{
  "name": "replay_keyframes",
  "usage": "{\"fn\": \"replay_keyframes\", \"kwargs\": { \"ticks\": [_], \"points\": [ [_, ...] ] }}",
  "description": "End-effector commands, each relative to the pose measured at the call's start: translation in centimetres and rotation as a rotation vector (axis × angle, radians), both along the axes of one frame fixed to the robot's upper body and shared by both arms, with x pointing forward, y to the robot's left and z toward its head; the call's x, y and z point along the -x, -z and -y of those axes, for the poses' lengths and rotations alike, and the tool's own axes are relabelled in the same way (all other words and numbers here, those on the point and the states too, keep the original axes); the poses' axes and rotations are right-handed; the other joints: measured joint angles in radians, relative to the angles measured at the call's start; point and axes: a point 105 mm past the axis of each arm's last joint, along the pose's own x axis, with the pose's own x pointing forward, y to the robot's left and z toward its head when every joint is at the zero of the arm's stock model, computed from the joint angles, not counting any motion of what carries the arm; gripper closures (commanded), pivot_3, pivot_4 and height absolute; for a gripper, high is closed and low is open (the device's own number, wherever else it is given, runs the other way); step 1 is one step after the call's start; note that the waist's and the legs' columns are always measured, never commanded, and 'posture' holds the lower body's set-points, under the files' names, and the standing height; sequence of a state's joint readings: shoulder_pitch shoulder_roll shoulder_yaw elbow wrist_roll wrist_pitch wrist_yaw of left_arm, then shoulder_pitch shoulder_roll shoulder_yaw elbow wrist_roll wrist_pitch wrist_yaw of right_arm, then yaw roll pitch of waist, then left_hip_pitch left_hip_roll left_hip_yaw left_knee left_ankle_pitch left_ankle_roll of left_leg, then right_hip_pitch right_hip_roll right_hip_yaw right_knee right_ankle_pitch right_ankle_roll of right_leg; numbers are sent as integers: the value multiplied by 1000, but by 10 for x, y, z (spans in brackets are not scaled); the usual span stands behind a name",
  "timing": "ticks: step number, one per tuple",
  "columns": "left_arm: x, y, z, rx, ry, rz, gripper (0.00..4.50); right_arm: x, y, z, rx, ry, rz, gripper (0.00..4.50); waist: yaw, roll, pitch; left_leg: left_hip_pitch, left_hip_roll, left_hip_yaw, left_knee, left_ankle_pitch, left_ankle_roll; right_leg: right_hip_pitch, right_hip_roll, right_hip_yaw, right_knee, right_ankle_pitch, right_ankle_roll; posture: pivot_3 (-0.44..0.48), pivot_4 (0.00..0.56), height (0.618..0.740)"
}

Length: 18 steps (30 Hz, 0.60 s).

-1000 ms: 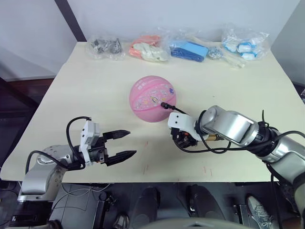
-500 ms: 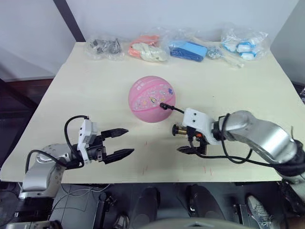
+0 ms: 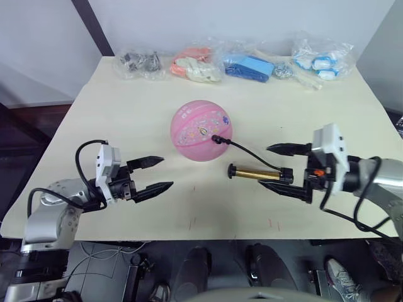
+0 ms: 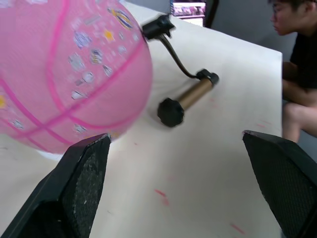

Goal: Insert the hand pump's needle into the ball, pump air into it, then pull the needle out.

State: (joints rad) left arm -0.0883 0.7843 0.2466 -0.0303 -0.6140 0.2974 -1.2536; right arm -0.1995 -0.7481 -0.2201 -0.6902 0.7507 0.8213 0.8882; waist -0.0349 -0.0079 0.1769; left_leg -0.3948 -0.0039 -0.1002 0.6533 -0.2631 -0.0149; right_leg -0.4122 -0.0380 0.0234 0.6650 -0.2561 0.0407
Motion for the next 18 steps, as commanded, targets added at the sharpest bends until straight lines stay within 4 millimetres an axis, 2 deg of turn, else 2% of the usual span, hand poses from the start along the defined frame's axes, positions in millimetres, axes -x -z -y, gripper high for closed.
{"fn": "replay_keyframes", "kwargs": {
  "ticks": [1, 8, 18],
  "points": [
    [-6, -17, -6, -9, -43, 44, 0, 12, -20, 9, -12, 0, 109, 71, -1, 0, 0, 1, 0, 1, 0, 0, 0, 0, 0, 1, 0, 0, 0, 0, 150, 740],
    [-25, -44, 4, -27, -104, 106, 0, 30, -33, 35, -12, 58, 165, 71, 6, 0, 0, 1, 0, 1, 1, 0, 0, 1, 1, 2, 0, 1, 1, 0, 150, 740],
    [-47, -70, 28, -91, -93, 104, 0, 29, -36, 31, -26, 50, 193, 71, 4, -1, 0, 3, 0, 4, 2, 0, 0, 2, 2, 5, 1, 1, 2, 0, 150, 740]
  ]
}}
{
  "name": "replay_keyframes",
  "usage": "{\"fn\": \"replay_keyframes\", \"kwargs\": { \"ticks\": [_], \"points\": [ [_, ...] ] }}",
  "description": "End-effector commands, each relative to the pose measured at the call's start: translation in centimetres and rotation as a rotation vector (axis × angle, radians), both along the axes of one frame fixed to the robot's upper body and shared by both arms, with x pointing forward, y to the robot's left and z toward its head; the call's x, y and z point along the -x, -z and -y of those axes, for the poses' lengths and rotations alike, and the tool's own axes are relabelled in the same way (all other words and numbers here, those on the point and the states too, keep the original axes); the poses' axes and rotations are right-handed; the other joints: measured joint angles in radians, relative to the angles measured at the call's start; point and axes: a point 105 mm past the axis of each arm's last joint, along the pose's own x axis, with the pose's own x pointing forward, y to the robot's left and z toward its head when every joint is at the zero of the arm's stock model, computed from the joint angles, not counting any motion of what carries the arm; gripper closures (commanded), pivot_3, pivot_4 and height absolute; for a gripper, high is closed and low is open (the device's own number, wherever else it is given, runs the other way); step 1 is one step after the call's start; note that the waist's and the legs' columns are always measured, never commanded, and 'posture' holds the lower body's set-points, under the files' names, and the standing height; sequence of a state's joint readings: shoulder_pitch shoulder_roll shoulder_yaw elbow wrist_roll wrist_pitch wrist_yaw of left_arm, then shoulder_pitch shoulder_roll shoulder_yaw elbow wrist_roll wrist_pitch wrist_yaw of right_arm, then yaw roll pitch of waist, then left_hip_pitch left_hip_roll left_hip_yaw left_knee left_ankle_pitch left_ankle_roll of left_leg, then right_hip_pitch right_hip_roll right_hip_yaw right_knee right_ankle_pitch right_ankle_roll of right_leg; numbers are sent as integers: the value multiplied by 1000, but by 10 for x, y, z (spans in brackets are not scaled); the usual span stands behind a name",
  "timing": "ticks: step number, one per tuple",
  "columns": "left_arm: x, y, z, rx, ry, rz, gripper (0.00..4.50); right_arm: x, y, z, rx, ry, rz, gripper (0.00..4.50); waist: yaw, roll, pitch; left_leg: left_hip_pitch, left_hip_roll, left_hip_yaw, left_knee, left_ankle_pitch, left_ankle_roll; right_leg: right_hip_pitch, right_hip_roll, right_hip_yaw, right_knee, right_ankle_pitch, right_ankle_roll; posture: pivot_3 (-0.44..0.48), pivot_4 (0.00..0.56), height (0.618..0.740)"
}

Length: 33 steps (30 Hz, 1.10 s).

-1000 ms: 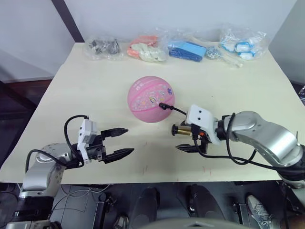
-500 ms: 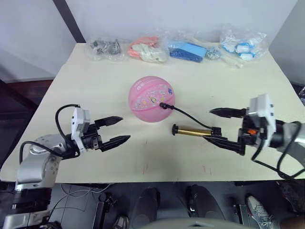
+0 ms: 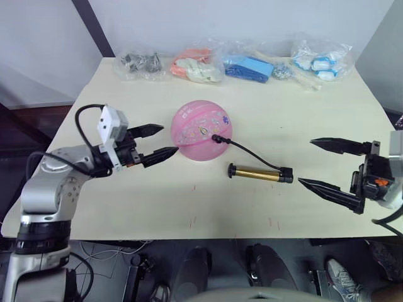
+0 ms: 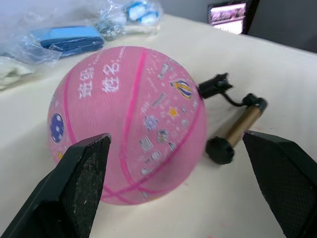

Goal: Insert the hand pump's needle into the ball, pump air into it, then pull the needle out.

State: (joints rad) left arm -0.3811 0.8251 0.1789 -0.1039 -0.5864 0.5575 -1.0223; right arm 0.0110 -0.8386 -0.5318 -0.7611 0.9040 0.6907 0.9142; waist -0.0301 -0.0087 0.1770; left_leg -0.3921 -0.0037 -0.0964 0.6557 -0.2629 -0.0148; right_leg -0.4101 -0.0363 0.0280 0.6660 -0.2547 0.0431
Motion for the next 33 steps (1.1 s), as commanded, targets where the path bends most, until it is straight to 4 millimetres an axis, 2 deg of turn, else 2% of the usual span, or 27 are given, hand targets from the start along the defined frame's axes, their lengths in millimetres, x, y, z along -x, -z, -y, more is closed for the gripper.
{"fn": "replay_keyframes", "kwargs": {
  "ticks": [1, 10, 17, 21, 28, 33],
  "points": [
    [-3, -16, 9, -25, 34, 34, 0, 2, -7, -6, 5, -24, 53, 71, 0, 0, 0, 0, 0, 0, 0, 0, 0, 0, 0, 0, 0, 0, 0, 0, 150, 740],
    [-24, -22, 23, -121, 76, 103, 0, -1, -6, -10, 6, -33, 62, 71, 0, 0, 0, 0, 0, 0, 0, 0, 0, 0, 0, 0, 0, 0, 0, 0, 150, 740],
    [-39, -18, 31, -154, 97, 115, 0, -3, -6, -13, 9, -38, 64, 71, -1, -1, 0, -2, 0, 0, 5, 0, 0, 0, 0, 0, 1, 0, 1, 0, 150, 740],
    [-46, -10, 37, -178, 103, 133, 0, -4, -5, -15, 11, -40, 66, 71, 0, -1, 1, -3, -1, 0, 10, 0, 0, 0, 0, 0, 5, 0, 1, 0, 150, 740],
    [-55, 17, 36, -249, 105, 146, 0, -8, -4, -19, 12, -46, 69, 71, 1, -3, 1, -1, -1, 1, 14, 0, 0, 0, 0, 2, 11, 0, 1, 0, 150, 740],
    [-60, 29, 36, -277, 94, 157, 0, -25, -1, -32, -8, -35, 55, 71, 10, -4, 0, -1, -1, 1, 14, 0, 0, 0, 0, 2, 12, 0, 1, 0, 150, 740]
  ]
}}
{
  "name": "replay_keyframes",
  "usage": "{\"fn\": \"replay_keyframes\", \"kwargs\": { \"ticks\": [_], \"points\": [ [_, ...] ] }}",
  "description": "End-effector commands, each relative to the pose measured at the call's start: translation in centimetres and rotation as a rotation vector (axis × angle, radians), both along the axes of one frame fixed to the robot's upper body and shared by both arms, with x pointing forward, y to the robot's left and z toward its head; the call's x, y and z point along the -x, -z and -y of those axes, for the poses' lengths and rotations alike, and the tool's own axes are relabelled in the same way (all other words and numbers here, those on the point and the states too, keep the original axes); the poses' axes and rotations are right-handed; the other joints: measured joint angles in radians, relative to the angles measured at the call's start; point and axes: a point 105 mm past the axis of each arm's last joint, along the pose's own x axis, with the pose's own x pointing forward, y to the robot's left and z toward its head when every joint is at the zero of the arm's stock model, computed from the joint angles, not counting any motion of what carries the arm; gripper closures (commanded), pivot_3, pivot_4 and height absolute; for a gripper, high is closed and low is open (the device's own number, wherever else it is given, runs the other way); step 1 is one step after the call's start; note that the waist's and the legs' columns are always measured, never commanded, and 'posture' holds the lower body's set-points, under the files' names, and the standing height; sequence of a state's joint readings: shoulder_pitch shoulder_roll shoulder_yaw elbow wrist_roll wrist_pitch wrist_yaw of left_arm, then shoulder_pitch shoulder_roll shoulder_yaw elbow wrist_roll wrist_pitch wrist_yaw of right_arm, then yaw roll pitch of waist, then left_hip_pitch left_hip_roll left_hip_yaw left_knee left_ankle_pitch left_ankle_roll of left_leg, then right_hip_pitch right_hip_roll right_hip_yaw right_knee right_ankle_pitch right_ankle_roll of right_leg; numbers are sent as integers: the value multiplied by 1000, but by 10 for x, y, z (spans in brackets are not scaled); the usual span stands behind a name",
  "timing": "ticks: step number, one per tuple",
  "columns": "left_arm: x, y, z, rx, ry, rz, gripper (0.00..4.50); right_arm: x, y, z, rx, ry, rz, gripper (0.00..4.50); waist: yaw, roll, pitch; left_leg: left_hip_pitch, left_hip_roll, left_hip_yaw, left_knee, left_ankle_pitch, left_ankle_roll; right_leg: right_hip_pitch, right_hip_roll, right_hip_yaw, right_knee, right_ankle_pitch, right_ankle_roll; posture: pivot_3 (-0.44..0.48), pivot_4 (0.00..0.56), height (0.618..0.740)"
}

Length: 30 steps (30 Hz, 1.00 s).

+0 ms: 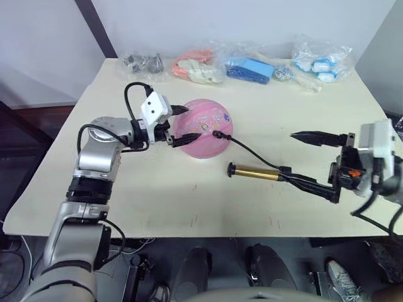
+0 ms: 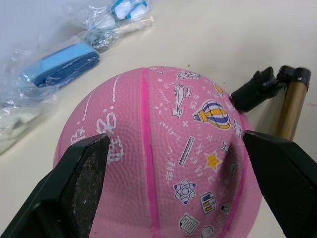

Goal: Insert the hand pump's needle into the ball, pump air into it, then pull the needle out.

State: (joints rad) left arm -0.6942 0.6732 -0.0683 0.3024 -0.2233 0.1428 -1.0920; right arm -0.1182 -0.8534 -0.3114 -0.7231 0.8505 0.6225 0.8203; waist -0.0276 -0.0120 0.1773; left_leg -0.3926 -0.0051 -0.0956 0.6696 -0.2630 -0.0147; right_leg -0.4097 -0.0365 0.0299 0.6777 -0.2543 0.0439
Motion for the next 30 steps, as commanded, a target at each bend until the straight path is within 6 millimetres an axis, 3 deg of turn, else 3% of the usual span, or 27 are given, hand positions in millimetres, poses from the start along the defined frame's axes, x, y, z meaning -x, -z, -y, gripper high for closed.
{"fn": "replay_keyframes", "kwargs": {
  "ticks": [1, 13, 26, 27, 28, 29, 30],
  "points": [
    [-2, 19, -1, -40, -7, -44, 0, -13, -1, -12, -20, 7, 10, 71, 9, -1, 0, 0, 0, 0, 0, 0, 0, 0, 0, 0, 0, 0, 0, 0, 150, 740],
    [1, 22, 2, -39, 15, -68, 0, -80, 17, -71, 59, -29, 90, 71, 8, -1, -1, 1, 0, 0, 0, 0, 0, 0, 0, 0, 0, 0, 0, 0, 150, 740],
    [1, 22, 3, -52, 27, -76, 0, -115, 35, -106, 230, -1, 155, 71, 10, -1, -1, 1, -1, -1, 0, 0, 0, 0, 0, -1, 1, 0, 0, 0, 150, 740],
    [1, 22, 3, -53, 27, -77, 0, -114, 36, -108, 239, -8, 154, 575, 9, 0, -1, 1, -1, -1, 0, 0, 0, 0, 0, -1, 1, 0, 0, 0, 150, 740],
    [1, 22, 3, -53, 27, -77, 0, -114, 38, -111, 243, -12, 155, 644, 9, 0, -1, 1, -1, -1, 0, 0, 0, 0, 0, -1, 1, 0, 0, 0, 150, 740],
    [1, 22, 2, -54, 27, -77, 0, -113, 39, -113, 250, -17, 158, 1234, 11, 0, -1, 1, -1, -1, 0, 0, 0, 0, 0, -1, 1, 0, 0, 0, 150, 740],
    [1, 22, 2, -54, 27, -77, 0, -113, 40, -114, 259, -19, 163, 1503, 10, 0, -1, 1, -1, -2, 0, 0, 0, 0, 0, -1, 1, 0, 0, 0, 150, 740]
  ]
}}
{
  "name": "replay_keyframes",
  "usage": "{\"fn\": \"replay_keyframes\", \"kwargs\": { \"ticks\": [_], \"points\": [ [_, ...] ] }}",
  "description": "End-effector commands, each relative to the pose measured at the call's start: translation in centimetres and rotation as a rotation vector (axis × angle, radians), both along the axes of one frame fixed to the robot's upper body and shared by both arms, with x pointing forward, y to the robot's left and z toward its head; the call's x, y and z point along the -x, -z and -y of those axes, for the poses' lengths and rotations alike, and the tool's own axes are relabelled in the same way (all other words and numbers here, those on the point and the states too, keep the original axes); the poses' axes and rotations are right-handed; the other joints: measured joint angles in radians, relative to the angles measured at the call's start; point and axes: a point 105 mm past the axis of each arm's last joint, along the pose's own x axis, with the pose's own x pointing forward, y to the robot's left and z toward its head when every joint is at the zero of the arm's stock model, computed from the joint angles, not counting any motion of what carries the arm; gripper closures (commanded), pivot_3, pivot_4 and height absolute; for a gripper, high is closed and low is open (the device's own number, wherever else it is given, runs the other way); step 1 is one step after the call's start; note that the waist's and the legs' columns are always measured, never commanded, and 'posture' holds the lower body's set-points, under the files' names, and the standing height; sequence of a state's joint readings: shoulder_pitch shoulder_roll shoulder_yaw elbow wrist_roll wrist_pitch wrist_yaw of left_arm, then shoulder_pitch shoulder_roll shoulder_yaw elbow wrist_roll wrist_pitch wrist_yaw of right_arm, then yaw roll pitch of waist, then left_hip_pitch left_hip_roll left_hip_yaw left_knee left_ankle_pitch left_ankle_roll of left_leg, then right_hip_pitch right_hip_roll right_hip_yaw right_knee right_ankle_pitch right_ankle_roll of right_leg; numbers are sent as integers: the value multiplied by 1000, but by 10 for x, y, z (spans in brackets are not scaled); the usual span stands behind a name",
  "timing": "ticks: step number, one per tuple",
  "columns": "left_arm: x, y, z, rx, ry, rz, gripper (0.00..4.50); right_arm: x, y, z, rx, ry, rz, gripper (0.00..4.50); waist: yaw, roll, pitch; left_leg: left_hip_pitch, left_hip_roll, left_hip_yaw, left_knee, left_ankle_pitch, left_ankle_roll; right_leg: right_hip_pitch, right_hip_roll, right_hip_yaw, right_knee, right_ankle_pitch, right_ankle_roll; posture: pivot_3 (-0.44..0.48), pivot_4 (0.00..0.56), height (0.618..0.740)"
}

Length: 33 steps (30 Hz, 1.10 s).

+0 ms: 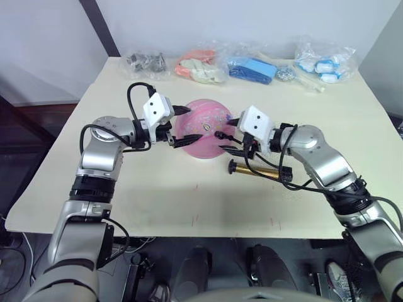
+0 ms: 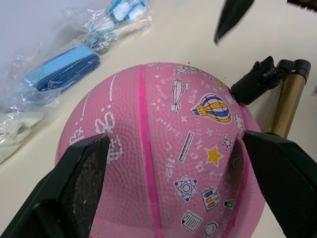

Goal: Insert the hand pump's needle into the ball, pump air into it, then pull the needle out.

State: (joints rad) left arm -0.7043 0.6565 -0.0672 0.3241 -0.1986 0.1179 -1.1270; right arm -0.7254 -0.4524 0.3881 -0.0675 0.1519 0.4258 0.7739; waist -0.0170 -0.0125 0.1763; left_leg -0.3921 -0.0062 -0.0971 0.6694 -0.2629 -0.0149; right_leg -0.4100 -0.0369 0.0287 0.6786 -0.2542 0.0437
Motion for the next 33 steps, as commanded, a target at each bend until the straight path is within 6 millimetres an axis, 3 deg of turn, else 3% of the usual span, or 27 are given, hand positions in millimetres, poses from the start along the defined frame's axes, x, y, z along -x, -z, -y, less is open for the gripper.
{"fn": "replay_keyframes", "kwargs": {
  "ticks": [1, 11, 15, 25, 33],
  "points": [
    [1, 20, -1, -40, -6, -75, 0, 3, -9, -8, 15, -20, 58, 1503, 0, 0, 0, 0, 0, 0, 0, 0, 0, 0, 0, 0, 0, 0, 0, 0, 150, 740],
    [0, 20, -1, -44, -7, -73, 0, 2, -8, -15, 4, -24, 59, 1503, -1, 0, 0, 0, 0, 0, 0, 0, 0, 0, 0, 0, 0, 0, 0, 0, 150, 740],
    [0, 21, -1, -46, -6, -74, 0, 0, -10, -16, -9, -19, 65, 3158, 0, 0, 0, 0, 0, 0, 0, 0, 0, 0, 0, 0, 0, 0, 0, 0, 150, 740],
    [0, 20, -2, -46, -10, -69, 0, -4, -8, -13, 79, 20, 89, 3158, -2, 0, 0, 0, 0, 0, 0, 0, 0, 0, 0, 0, 0, 0, 0, 0, 150, 740],
    [0, 20, -2, -48, -13, -63, 0, 0, -12, -31, 122, 65, 71, 3158, -5, 0, 0, 0, 0, 0, 0, 0, 0, 0, 0, 0, 1, 0, 0, 0, 150, 740]
  ]
}}
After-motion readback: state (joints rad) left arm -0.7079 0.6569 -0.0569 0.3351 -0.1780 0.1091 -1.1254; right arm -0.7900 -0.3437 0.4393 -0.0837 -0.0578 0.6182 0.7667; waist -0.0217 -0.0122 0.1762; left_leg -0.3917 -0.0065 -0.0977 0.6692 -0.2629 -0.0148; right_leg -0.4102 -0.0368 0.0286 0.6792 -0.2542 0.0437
